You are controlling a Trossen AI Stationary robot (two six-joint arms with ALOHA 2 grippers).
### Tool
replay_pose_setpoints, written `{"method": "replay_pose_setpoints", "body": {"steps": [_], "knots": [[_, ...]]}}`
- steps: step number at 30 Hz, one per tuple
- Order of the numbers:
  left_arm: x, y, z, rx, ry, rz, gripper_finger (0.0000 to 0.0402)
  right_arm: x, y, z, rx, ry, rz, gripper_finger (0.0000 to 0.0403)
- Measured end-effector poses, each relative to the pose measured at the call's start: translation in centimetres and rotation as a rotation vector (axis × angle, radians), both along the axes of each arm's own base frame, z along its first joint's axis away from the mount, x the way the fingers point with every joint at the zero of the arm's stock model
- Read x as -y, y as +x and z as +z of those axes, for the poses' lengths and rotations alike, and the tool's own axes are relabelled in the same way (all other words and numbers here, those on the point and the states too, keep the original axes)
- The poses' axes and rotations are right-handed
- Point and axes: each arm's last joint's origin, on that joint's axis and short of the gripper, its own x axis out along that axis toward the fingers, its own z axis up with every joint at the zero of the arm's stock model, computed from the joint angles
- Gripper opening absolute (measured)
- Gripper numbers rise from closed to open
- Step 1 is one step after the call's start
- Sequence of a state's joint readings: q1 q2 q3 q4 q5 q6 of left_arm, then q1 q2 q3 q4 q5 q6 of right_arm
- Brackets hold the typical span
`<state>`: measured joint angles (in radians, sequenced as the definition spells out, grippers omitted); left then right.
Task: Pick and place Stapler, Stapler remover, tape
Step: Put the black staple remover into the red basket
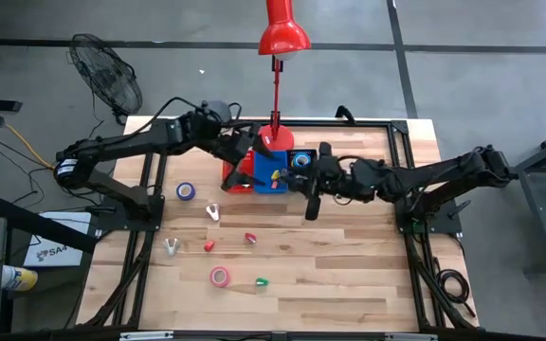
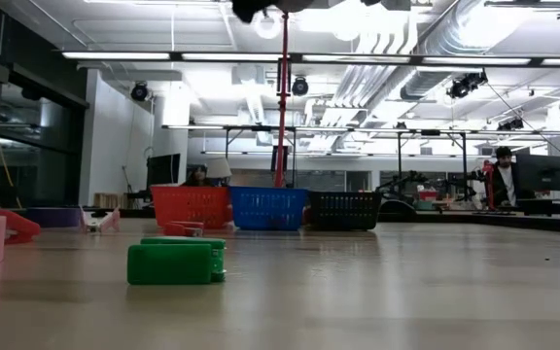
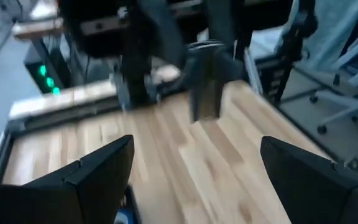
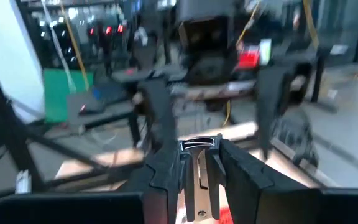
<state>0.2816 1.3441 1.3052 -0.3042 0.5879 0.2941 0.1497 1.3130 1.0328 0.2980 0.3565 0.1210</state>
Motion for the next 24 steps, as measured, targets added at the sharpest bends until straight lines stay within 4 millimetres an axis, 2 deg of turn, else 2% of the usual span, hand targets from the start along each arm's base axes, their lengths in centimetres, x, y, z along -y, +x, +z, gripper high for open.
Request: {"method": "replay_pose_setpoints", "body": {"steps": [7,13,19,24], "knots": [[0.9,0.6,1.1,0.071,-0.092,0.091,0.0346,0.1,0.0,0.7,0.053,-0.093,-0.033,0.0083],[0.8,0.6,1.2,0.053,-0.181,0.124,0.0346,0.1,-0.1,1.2,0.088,-0.142,-0.033,0.0083],[0.8,0.7,1.3,0.051,-0.203,0.128,0.0346,1.0,0.1,1.2,0.094,-0.149,-0.031,0.0083],[0.8,0.7,1.7,0.089,-0.217,0.13,0.0346,1.8,1.0,0.7,0.123,-0.133,-0.003,0.0083]]}}
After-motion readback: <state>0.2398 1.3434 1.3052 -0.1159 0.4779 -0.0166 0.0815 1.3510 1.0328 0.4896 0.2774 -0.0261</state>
